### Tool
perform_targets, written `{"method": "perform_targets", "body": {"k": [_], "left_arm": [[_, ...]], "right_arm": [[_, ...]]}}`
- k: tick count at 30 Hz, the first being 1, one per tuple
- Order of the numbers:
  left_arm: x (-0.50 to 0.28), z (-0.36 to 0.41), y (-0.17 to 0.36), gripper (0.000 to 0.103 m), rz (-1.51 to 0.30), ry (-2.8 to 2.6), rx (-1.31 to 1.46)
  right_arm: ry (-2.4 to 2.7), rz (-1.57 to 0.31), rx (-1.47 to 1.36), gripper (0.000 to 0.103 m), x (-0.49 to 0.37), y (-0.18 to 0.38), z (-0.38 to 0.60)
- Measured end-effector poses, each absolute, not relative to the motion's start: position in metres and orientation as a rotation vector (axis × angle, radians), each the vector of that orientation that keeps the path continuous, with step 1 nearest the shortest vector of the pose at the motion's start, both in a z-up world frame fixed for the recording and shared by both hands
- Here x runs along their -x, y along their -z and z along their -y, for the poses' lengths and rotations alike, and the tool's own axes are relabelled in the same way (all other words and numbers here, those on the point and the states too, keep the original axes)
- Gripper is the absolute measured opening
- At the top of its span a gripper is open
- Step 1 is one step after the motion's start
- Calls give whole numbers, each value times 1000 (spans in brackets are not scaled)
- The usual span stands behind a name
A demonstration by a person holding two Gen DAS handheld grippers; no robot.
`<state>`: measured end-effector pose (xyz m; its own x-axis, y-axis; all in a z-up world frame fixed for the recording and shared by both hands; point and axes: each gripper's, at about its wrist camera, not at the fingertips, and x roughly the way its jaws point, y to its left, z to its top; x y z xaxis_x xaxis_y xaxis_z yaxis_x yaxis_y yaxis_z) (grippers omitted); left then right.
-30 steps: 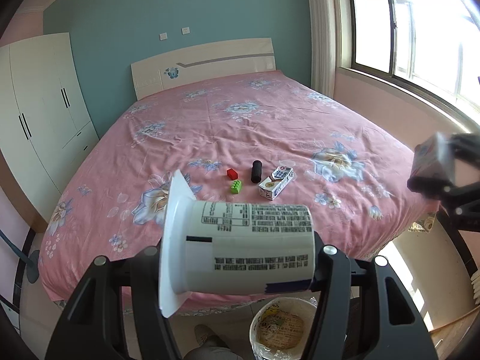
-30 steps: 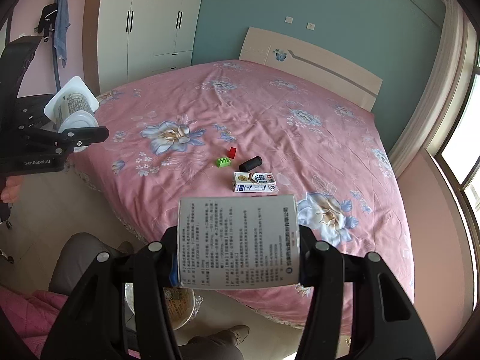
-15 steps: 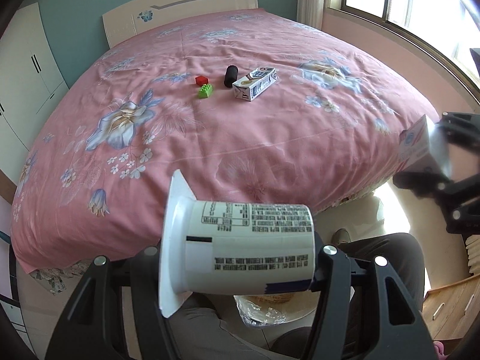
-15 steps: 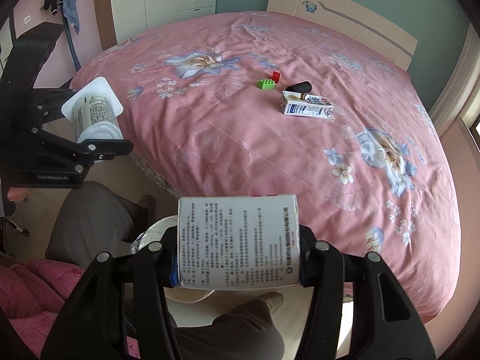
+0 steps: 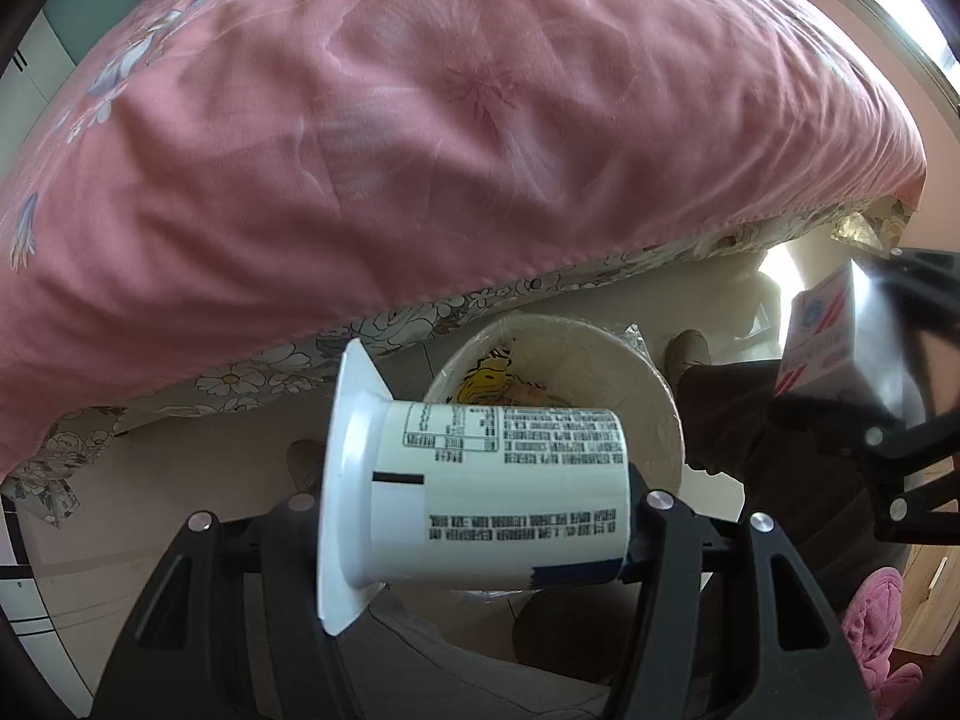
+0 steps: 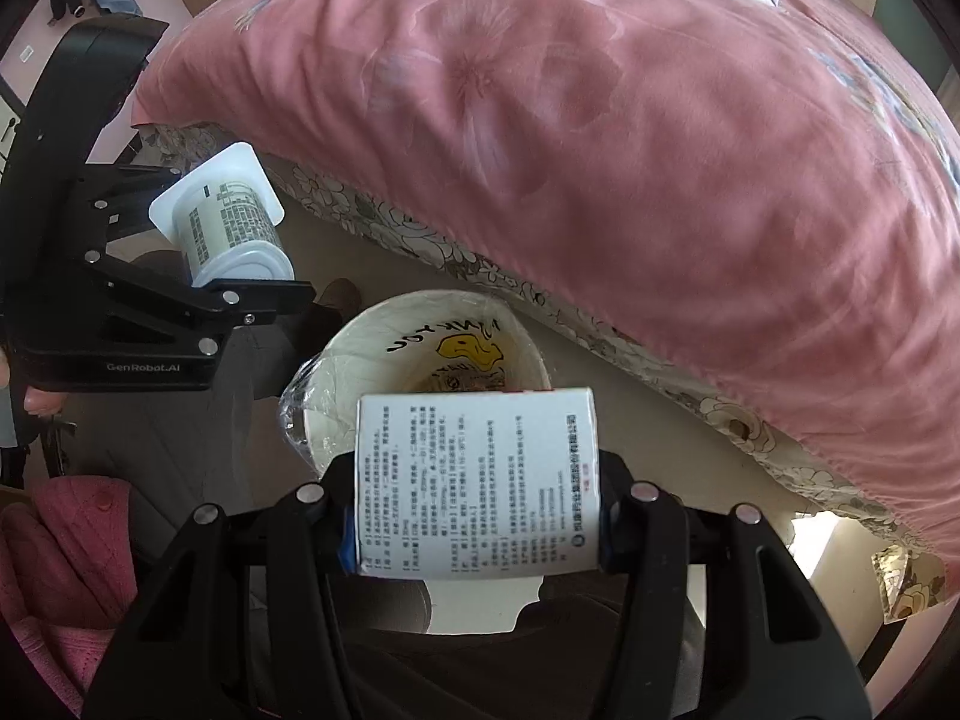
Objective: Collect trash
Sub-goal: 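Carry the yogurt cup and medicine box in both tools over the trash bin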
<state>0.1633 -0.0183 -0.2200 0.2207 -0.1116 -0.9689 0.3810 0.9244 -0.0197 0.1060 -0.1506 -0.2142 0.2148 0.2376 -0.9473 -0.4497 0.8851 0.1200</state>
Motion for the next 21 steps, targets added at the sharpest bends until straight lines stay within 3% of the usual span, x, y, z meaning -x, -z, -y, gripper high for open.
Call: {"method": "perform_targets", "body": {"k": [21], "left_arm": [[-177,21,352,62,-1589,294,-108]], "right_arm": [[-481,-1580,72,55,-103,362,119]]}}
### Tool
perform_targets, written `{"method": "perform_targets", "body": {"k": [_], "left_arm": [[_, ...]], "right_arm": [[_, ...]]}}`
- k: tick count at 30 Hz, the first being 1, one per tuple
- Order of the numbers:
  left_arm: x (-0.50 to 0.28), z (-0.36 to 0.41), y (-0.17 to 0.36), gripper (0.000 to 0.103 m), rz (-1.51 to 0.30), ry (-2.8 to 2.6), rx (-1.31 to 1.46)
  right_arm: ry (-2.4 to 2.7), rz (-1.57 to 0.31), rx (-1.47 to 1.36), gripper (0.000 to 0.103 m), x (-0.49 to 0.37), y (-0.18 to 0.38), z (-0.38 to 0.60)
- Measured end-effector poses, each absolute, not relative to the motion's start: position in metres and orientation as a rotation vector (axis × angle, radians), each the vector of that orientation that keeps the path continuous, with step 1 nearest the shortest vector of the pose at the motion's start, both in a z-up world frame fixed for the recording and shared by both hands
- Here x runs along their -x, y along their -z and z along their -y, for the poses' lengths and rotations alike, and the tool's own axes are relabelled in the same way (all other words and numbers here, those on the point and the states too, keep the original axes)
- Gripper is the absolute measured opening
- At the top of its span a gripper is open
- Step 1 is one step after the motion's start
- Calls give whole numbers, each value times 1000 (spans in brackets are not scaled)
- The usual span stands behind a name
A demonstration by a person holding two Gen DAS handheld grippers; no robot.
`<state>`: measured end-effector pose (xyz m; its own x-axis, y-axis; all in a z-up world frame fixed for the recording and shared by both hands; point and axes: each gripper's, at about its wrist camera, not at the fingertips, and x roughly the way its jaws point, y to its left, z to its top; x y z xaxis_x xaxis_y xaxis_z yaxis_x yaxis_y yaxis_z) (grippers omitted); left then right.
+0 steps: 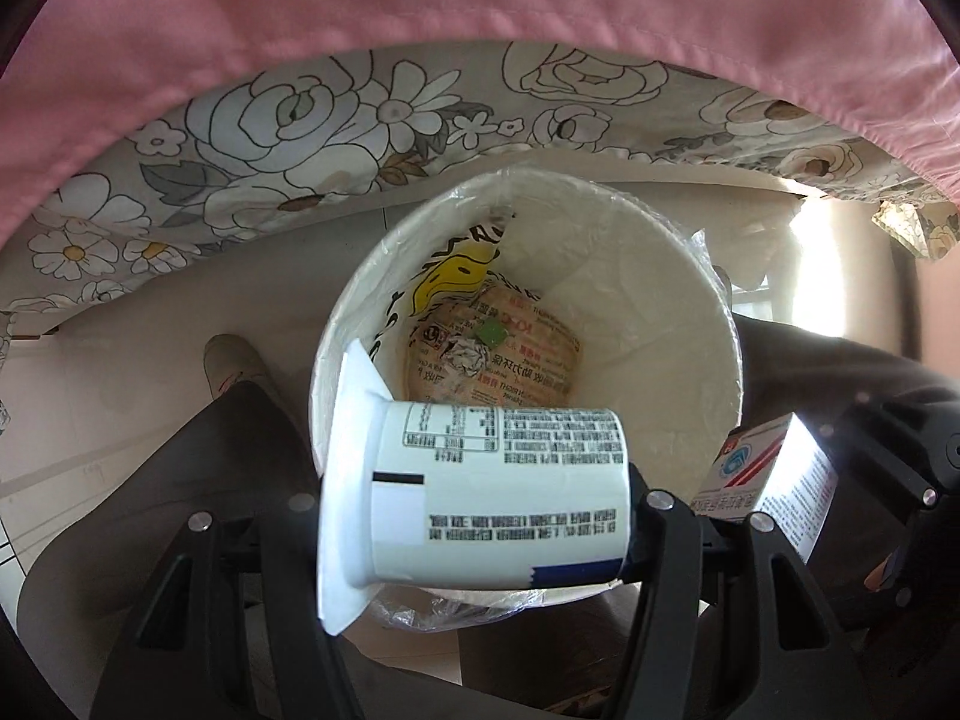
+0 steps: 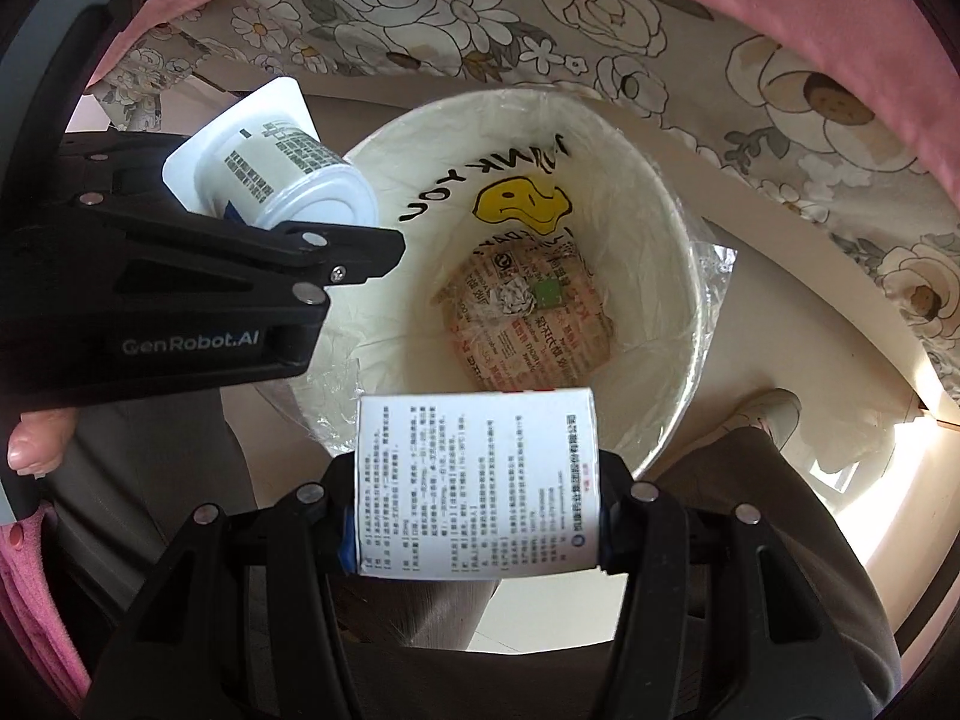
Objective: Collect trash
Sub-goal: 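Carry the yogurt cup and medicine box in both tools over the trash bin, then open left tool dropping the yogurt cup while right tool releases the medicine box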
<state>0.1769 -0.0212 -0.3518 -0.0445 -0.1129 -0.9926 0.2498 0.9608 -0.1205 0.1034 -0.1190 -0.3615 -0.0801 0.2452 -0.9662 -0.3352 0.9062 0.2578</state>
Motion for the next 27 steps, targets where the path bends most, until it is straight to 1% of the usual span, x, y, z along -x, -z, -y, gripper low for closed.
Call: {"method": "perform_targets", "body": {"k": [15,27], "left_arm": [[-185,18,408,62,-1717,269,-14],[-193,19,438,64,-1802,239,19]], "right_arm": [[-386,-1728,-11,55,-113,423,113],[-340,-1772,6,55,-116,449,102]]}}
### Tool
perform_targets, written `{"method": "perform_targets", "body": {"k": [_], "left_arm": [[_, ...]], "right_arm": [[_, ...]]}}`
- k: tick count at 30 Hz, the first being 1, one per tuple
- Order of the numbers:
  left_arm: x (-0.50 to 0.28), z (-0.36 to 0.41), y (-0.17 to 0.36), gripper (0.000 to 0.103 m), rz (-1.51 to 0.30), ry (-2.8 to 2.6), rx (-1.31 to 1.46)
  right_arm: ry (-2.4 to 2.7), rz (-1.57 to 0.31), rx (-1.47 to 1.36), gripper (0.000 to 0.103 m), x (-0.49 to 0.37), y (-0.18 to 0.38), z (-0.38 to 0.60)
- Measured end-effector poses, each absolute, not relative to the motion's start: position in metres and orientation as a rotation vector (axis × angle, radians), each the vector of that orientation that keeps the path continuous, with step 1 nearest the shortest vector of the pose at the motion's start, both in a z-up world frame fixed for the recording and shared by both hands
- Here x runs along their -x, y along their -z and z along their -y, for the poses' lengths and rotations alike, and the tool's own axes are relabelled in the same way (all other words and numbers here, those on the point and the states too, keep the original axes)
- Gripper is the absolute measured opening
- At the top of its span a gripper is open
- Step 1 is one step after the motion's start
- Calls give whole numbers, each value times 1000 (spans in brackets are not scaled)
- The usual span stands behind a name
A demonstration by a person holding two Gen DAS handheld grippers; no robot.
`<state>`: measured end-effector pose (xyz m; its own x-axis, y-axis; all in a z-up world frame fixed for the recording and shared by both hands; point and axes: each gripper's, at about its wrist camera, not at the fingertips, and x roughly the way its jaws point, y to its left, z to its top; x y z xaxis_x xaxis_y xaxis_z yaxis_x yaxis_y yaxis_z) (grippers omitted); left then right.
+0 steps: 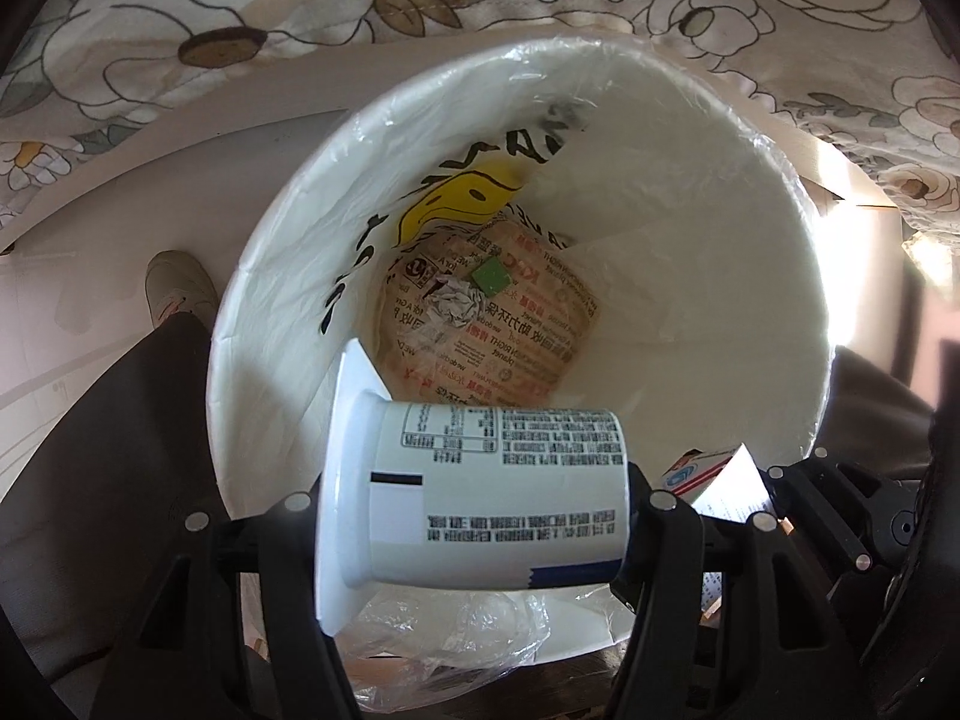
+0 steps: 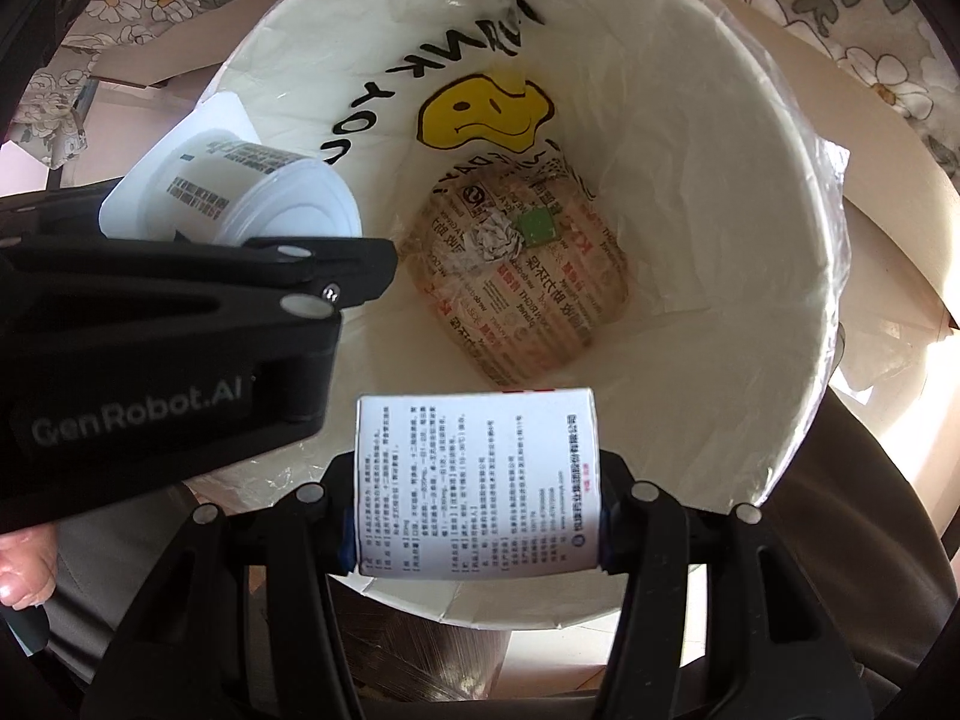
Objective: Collect trash
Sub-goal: 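Open left tool dropping the yogurt cup while right tool releases the medicine box, then move both open tools back over the bed toward the remaining items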
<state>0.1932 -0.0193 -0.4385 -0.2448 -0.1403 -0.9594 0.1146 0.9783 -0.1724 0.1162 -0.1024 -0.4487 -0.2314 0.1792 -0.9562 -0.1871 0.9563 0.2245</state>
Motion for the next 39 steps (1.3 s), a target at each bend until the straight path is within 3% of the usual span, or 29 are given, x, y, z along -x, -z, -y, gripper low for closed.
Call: {"method": "perform_targets", "body": {"k": [5,7,20,32,39], "left_arm": [[-195,19,444,66,-1811,227,31],[-194,18,445,73,-1806,217,32],[-192,18,438,76,-1788,225,38],[-181,7,375,76,-1671,245,-21],[-179,2,311,76,-1536,258,-60]], "right_arm": [[-327,-1785,3,61,-118,453,101],[-318,-1785,2,65,-118,454,102],[-313,-1768,8,66,-121,449,106],[-319,-1699,50,66,-108,405,109],[-306,-1610,122,66,-100,353,119]]}}
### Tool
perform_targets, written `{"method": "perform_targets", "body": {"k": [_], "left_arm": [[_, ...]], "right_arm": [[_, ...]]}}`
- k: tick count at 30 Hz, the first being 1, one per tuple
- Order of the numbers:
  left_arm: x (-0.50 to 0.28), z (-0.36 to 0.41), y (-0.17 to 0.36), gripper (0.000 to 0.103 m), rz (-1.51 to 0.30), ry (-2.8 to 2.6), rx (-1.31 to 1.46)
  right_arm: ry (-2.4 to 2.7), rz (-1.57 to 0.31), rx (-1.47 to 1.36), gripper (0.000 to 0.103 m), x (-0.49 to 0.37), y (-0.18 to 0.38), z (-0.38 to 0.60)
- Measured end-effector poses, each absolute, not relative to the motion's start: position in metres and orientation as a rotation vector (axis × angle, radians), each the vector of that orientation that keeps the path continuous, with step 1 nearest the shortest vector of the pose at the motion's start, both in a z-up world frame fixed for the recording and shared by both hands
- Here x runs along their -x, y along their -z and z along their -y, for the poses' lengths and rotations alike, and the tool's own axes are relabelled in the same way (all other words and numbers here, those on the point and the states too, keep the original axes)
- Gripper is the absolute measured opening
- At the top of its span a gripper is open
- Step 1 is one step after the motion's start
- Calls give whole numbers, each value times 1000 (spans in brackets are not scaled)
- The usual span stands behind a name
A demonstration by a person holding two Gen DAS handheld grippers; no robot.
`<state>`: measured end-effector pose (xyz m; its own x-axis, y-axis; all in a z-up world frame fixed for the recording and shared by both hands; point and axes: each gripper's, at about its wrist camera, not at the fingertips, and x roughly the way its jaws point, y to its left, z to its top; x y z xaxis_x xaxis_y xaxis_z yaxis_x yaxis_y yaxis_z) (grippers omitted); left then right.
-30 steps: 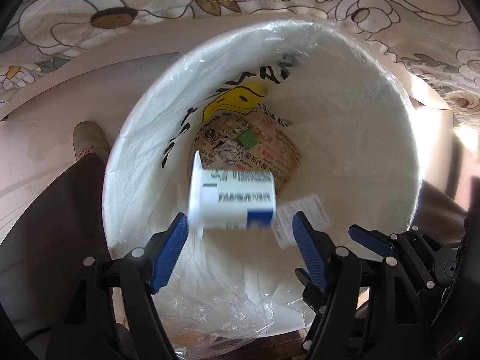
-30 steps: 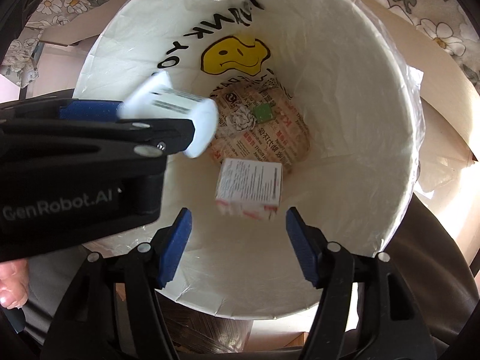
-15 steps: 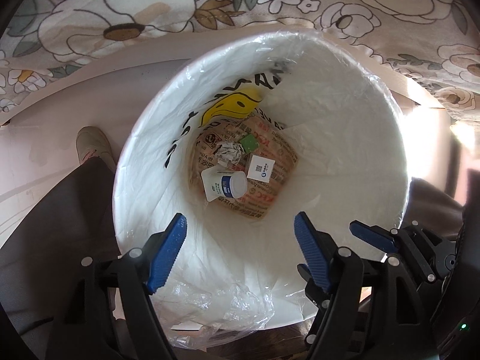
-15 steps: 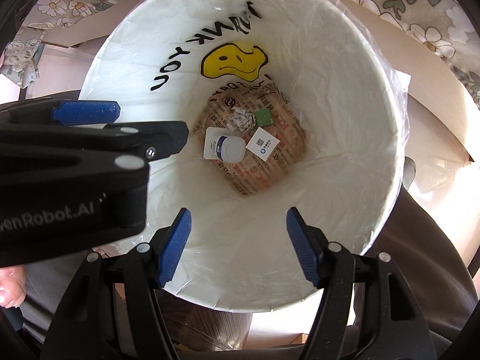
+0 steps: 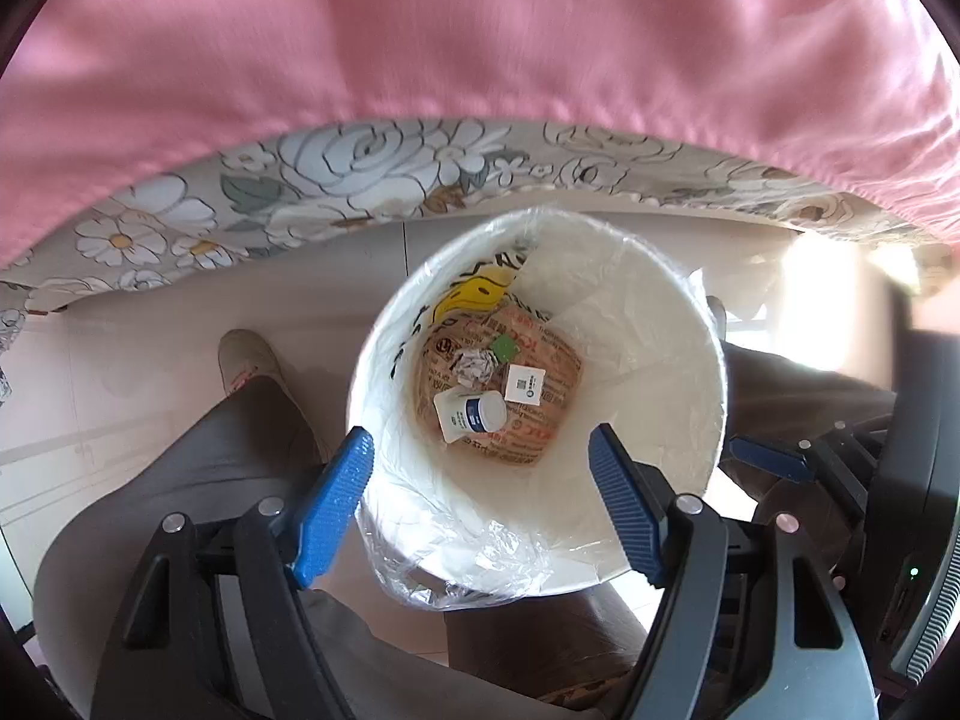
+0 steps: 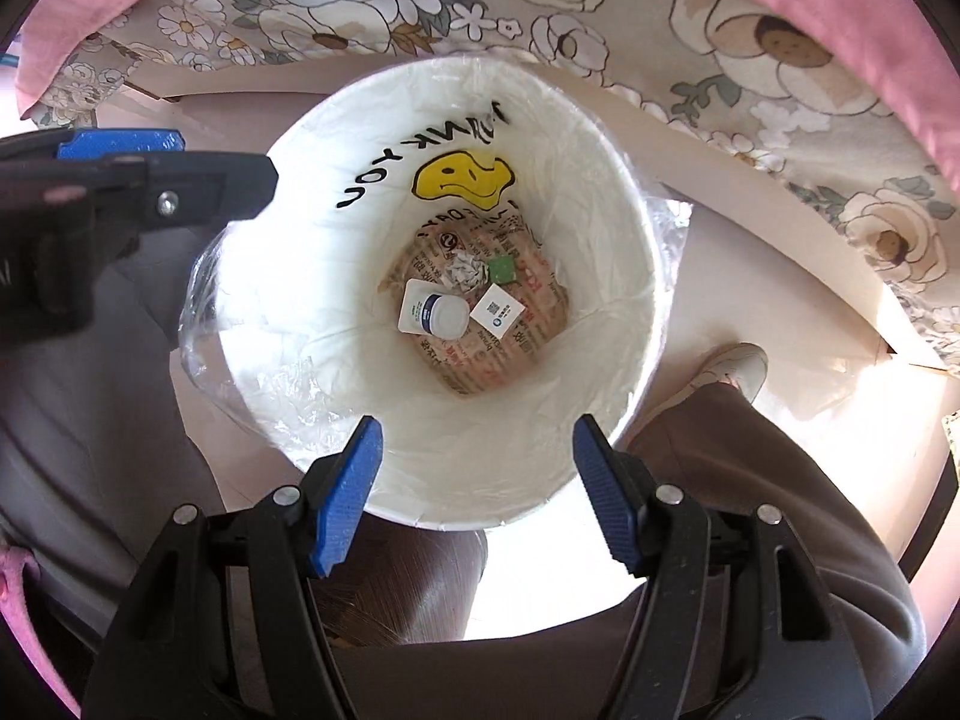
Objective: Collect trash
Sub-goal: 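Move both open tools back over the bed toward the remaining items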
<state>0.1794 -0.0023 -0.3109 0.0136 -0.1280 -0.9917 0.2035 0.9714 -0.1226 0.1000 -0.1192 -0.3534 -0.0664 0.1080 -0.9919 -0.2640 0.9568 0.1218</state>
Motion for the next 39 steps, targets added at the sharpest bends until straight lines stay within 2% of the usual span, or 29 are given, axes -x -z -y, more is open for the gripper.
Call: {"method": "perform_targets", "body": {"k": [12,17,23,30,39], "left_arm": [[-189,-10,182,77,-1324,290,-82],[-206,-8,117,83,-1195,285,-110],[-235,-2,50,91,-1034,270,-147],[-284,3,11,93,-942,245,-157],[-346,13,8,93,-929,242,-183]], "right_arm": [[-266,-1364,188,66,-110,214,156],[-246,-1240,169,66,-128,137,172],[-219,-1100,179,72,-159,63,175],[-197,-990,156,75,-218,3,179],[-169,-922,79,75,-302,-38,189]]}}
